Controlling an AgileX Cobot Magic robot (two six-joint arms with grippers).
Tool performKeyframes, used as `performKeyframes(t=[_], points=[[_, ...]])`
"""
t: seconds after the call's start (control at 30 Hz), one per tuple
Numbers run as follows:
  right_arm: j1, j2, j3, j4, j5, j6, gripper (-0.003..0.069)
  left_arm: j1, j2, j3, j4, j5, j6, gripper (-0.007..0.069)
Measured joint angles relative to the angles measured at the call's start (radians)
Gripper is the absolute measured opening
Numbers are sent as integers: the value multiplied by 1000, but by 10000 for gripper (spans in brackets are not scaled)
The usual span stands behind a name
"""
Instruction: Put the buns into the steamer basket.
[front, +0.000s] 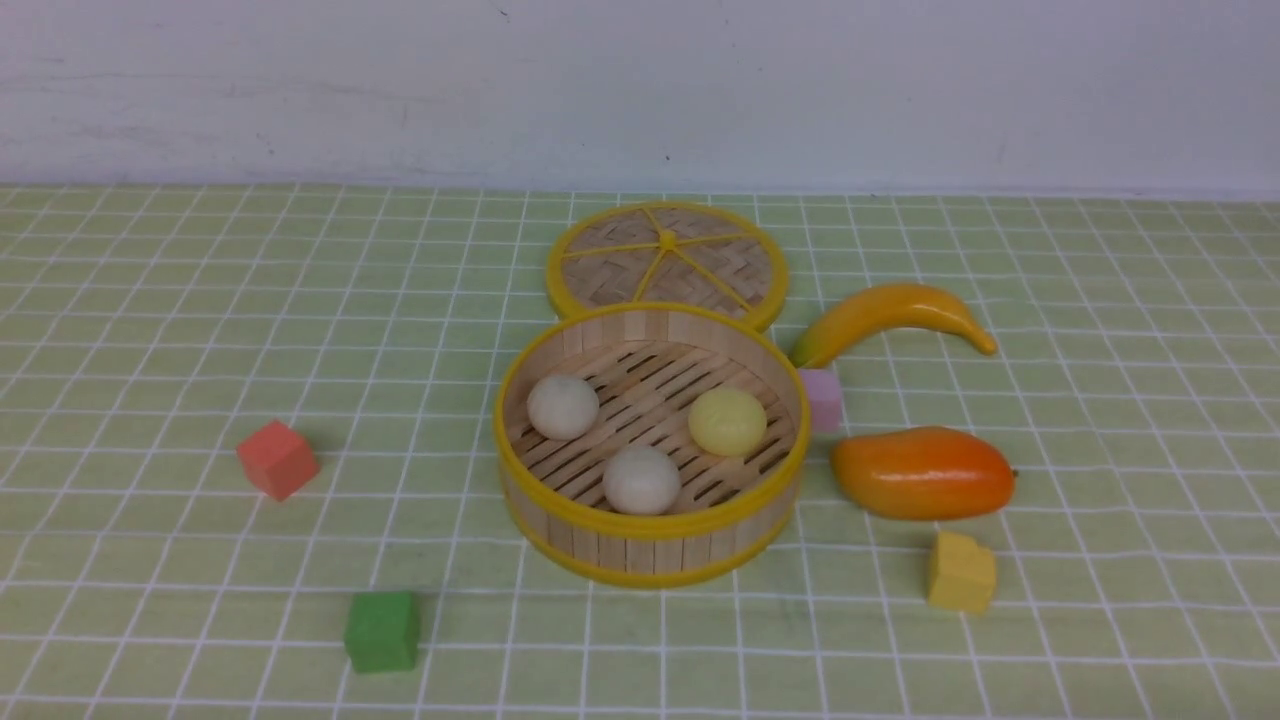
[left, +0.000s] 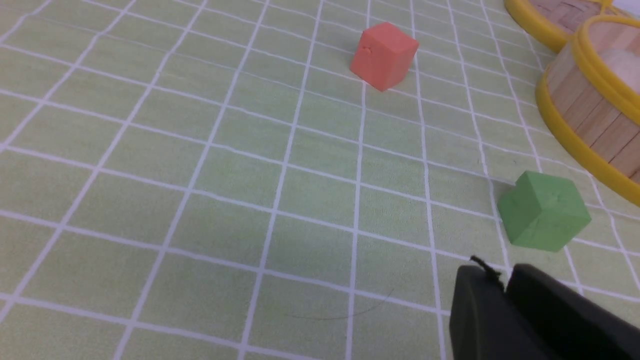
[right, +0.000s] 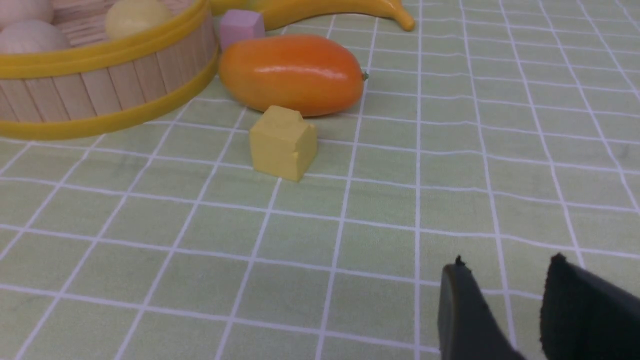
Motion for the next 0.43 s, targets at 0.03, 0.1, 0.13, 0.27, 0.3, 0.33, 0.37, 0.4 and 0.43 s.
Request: performKeyframes(t=[0.03,0.1,0.13,0.27,0.3,0.33,0.37,0.4,0.43], points=[[0,0,0,0,0,0,239,0,0,0,0,0,0,74],[0,0,0,0,0,0,239,0,0,0,0,0,0,76],[0,0,0,0,0,0,239,4,0,0,0,0,0,78],[0,0,0,0,0,0,239,22,0,0,0,0,0,83],[0,0,0,0,0,0,239,23,0,0,0,0,0,85],[0,0,0,0,0,0,239,24,0,0,0,0,0,86],[0,0,0,0,0,0,239,25,0,0,0,0,0,88],[0,0,0,0,0,0,239,26,0,0,0,0,0,89],[0,0,0,0,0,0,239,26,0,0,0,0,0,90]])
